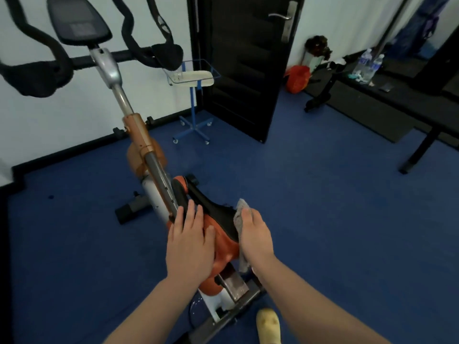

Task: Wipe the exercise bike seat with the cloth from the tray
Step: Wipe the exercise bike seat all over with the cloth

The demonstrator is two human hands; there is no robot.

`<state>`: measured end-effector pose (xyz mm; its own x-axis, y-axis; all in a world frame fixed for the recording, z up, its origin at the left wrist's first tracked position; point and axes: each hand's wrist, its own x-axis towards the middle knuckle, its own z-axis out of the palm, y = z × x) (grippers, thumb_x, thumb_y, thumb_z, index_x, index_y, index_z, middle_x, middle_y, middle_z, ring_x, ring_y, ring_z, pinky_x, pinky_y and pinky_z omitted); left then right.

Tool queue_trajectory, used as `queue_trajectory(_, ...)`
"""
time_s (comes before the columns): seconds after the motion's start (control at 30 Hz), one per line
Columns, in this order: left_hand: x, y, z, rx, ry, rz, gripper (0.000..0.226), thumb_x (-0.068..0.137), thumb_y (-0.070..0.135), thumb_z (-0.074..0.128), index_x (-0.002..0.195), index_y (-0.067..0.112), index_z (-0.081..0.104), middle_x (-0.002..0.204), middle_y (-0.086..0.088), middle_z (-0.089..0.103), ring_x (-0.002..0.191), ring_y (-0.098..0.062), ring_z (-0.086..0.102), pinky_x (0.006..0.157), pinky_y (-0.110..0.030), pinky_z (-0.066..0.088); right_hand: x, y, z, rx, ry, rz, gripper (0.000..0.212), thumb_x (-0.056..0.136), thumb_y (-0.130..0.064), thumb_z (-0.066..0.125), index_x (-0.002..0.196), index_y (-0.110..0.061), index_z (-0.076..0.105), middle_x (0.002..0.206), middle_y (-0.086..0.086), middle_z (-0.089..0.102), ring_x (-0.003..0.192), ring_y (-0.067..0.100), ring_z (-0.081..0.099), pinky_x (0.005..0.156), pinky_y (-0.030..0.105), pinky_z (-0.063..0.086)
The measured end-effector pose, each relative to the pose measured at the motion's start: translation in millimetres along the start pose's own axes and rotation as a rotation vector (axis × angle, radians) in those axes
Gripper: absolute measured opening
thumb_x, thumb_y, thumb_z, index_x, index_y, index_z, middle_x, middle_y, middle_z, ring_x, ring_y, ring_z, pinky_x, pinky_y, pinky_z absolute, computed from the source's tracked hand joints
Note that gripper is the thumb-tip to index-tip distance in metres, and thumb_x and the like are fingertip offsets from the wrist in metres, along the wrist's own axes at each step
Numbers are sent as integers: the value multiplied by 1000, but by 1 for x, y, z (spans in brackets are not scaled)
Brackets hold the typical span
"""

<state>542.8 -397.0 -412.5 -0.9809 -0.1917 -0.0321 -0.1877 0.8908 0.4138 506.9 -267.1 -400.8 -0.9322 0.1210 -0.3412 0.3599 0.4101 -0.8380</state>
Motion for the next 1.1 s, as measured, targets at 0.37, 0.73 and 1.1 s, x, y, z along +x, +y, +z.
queue_trajectory(0.37, 6, 62, 16, 153, 157, -437, 66, 86, 51, 5, 146, 26, 19, 155, -1, 19, 142, -22, 16, 109, -48, 27, 41, -2, -25, -321, -481, -249, 36, 101, -48, 27, 115, -22, 48, 113, 1, 63, 101, 19, 60, 87, 37, 47)
queue_trajectory(0.73, 4, 66, 15, 171, 190, -447, 55, 92, 44, 19, 142, 26, 32, 152, 3, 28, 141, -20, 23, 108, -47, 30, 76, -32, -31, -358, -705, -384, 28, 97, -40, 49, 116, -24, 60, 106, -4, 66, 95, 11, 62, 82, 30, 50)
queue_trajectory(1.1, 1, 63, 10, 80, 147, -406, 52, 95, 44, 26, 144, 26, 26, 156, 5, 14, 144, -19, 6, 114, -44, 15, 68, -40, -84, -682, -427, -645, 31, 90, -44, 55, 118, -30, 54, 108, -7, 65, 96, 14, 61, 75, 33, 49)
